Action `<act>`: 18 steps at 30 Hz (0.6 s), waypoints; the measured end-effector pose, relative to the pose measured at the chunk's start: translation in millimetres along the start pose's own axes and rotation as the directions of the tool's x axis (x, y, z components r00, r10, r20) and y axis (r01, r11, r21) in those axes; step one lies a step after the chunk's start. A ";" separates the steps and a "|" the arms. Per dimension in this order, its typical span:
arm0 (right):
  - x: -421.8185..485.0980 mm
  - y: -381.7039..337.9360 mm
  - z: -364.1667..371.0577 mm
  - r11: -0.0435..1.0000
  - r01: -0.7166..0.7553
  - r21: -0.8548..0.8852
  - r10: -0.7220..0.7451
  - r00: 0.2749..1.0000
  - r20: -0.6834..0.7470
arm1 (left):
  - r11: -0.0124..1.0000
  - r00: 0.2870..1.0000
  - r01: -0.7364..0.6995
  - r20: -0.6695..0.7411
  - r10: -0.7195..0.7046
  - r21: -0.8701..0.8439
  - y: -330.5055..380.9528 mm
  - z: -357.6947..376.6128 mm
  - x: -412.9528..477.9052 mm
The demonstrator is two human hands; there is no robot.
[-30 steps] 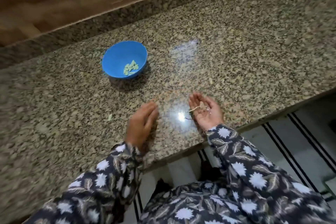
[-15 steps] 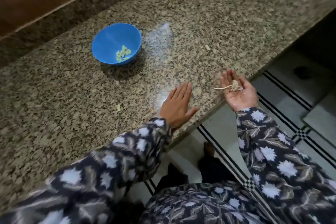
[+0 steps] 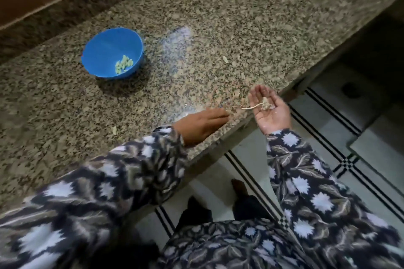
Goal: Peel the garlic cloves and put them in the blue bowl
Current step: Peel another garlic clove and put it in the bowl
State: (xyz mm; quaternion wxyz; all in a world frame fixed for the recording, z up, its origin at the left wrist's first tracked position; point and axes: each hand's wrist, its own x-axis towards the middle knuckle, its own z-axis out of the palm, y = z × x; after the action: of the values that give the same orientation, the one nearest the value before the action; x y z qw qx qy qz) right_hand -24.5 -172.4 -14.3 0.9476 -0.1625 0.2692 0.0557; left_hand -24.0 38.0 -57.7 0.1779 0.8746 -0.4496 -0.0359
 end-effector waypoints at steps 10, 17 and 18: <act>19.4 49.0 33.0 0.853 -0.428 -0.298 0.457 0.889 0.031 | 0.838 0.837 0.526 -0.264 -0.480 0.142 47.6 -0.9 -122.2; 2.4 132.2 43.4 0.607 -0.637 -0.475 0.706 0.706 -0.045 | 0.151 0.132 0.986 -0.221 -0.966 -0.071 82.4 -21.6 -136.6; -6.0 146.8 44.1 0.566 -0.657 -0.498 0.735 0.676 -0.058 | 0.052 0.018 0.988 -0.227 -0.974 -0.148 82.9 -23.7 -142.8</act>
State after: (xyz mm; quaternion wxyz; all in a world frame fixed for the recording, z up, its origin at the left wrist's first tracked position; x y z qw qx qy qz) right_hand -36.2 -19.4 -16.6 0.7940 -0.2673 0.2136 0.5026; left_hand -167.6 114.6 -21.0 0.1398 0.9422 0.3041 -0.0188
